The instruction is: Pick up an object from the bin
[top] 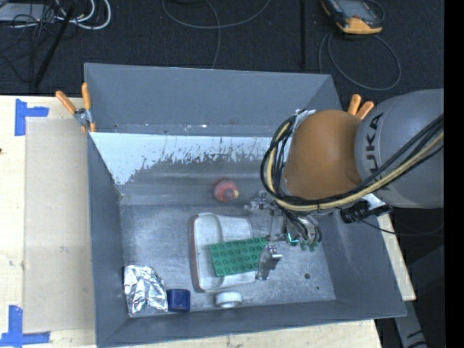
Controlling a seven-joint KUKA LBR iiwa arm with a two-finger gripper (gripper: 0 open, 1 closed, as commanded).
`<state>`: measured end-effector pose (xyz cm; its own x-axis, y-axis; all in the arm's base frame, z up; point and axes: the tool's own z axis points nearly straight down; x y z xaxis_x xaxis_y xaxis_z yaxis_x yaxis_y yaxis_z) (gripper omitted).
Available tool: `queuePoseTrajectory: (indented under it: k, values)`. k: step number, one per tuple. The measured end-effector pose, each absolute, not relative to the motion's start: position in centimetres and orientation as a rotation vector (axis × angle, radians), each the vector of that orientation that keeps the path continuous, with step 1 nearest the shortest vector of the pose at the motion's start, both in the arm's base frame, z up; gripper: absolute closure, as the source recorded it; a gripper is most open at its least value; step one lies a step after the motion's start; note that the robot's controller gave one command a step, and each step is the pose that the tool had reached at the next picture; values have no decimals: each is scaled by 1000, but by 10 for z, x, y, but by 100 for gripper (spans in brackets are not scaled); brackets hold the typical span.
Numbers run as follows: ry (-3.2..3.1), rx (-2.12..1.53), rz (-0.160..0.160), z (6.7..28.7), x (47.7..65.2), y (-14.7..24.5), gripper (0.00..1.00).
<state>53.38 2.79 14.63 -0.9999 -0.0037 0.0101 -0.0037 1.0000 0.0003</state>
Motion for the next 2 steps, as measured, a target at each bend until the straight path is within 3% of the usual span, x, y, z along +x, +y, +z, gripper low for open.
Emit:
queuePoseTrajectory:
  k: [1,2]
  values:
    - [-3134,69,-1,85,548,20,0]
    - [-3133,66,-1,85,548,20,100]
